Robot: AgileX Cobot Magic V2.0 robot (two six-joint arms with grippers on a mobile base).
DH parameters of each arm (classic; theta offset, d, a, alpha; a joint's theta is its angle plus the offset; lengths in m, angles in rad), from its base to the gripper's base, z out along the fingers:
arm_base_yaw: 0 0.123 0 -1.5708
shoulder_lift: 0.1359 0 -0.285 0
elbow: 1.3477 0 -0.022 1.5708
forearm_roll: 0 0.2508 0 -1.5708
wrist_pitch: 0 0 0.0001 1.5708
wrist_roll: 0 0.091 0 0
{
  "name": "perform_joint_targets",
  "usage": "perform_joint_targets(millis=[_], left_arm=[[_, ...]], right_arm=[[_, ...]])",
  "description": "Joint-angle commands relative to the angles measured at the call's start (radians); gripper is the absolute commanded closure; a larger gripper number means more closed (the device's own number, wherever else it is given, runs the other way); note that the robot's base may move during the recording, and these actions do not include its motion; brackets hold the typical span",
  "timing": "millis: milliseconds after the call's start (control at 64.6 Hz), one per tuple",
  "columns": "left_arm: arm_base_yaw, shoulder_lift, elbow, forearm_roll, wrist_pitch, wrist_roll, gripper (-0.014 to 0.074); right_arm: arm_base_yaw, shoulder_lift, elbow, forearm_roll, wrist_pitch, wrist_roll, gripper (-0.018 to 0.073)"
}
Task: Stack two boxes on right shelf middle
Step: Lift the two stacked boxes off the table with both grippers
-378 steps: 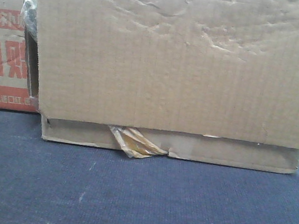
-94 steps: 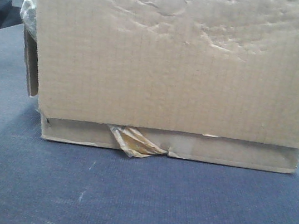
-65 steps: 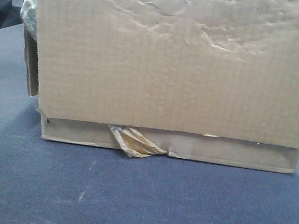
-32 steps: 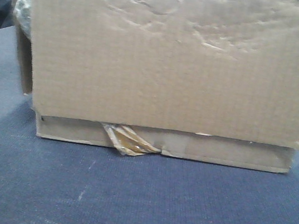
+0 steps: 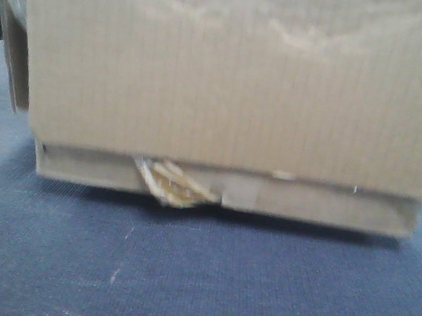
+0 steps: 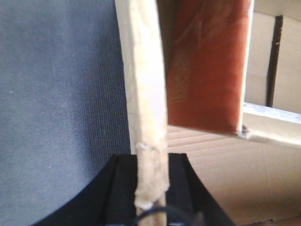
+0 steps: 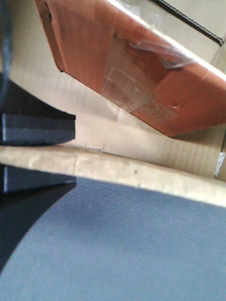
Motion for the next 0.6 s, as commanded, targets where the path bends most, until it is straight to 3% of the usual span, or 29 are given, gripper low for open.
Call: perform_joint_targets(millis=[0, 279, 588], left_arm=[[0.002, -0.086, -0.01, 0.026, -0.013, -0.004, 0.0708], [0.002, -0.225, -0.118, 0.03, -0.013, -0.004, 0.0708], [0.002, -0.257, -0.285, 0.03, -0.013, -0.004, 0.0708]], right_arm=[[-0.006, -0.065, -0.006, -0.039, -0.03, -0.006, 0.0713], [-0.006, -0.191, -0.143, -0.023, -0.031, -0.006, 0.0713], [-0.006, -0.239, -0.261, 0.009, -0.033, -0.006, 0.0713]])
